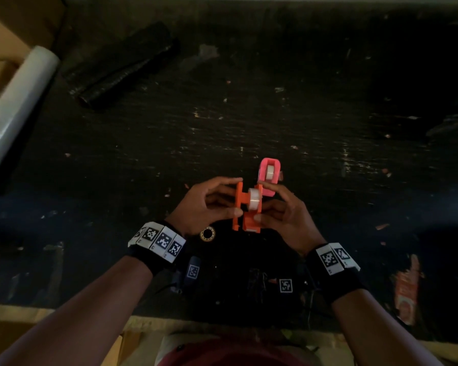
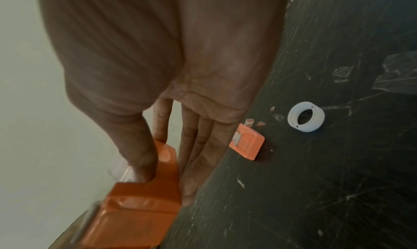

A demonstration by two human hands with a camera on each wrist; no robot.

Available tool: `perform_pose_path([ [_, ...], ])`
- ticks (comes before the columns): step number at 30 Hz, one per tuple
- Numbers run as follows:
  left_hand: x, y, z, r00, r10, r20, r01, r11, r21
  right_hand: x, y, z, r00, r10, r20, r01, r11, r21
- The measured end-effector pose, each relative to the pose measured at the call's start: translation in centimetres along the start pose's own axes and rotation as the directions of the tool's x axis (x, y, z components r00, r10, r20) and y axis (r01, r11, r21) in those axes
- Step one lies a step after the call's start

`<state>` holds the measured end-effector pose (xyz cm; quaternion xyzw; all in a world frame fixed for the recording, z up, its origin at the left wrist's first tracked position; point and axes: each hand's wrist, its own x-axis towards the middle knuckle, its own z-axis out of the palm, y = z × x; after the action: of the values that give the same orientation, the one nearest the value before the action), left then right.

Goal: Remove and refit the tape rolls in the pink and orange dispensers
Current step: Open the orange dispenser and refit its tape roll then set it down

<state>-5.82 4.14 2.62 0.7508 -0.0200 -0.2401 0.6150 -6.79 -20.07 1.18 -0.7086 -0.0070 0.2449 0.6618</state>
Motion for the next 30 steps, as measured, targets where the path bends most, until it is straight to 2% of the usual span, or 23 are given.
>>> perform_pose_path([
  [13, 1.8, -0.6, 0.6, 0.999, 0.036, -0.018, -0.035, 0.998, 0.046, 1.1, -0.2, 0.1, 0.999, 0.001, -0.044, -0.004, 0.997, -0.076],
  [17, 2.7, -0.8, 0.1, 0.999, 0.028, -0.027, -0.026, 0.998, 0.056, 2.2, -0.5, 0.0, 0.999, 0.021, -0.04, -0.027, 0.983, -0.179],
  [19, 3.4, -1.1, -0.4, 0.999, 0.013, -0.032, -0.011, 0.997, 0.07, 3.3, -1.4, -0.2, 0.999, 0.04, -0.015, -0.043, 0.955, -0.294],
  [23, 5.8, -1.8, -1.6, 0.998, -0.012, -0.056, 0.018, 0.994, 0.111, 6.7, -2.6, -0.6, 1.0, -0.017, -0.024, 0.0, 0.796, -0.605],
  [25, 7.4, -2.0, -2.3, 0.998, -0.013, -0.059, 0.023, 0.985, 0.173, 8.8, -2.5, -0.9, 0.998, -0.06, -0.012, 0.03, 0.663, -0.748],
  [28, 9.9, -2.4, -3.1, 0.999, -0.019, -0.044, 0.029, 0.972, 0.231, 11.5, -2.1, -1.3, 0.999, -0.042, -0.012, 0.007, 0.416, -0.909],
  [30, 11.4, -3.2, -3.5, 0.998, -0.018, -0.055, 0.031, 0.968, 0.25, 12.9, -1.6, -1.5, 0.998, -0.049, -0.03, -0.011, 0.349, -0.937],
])
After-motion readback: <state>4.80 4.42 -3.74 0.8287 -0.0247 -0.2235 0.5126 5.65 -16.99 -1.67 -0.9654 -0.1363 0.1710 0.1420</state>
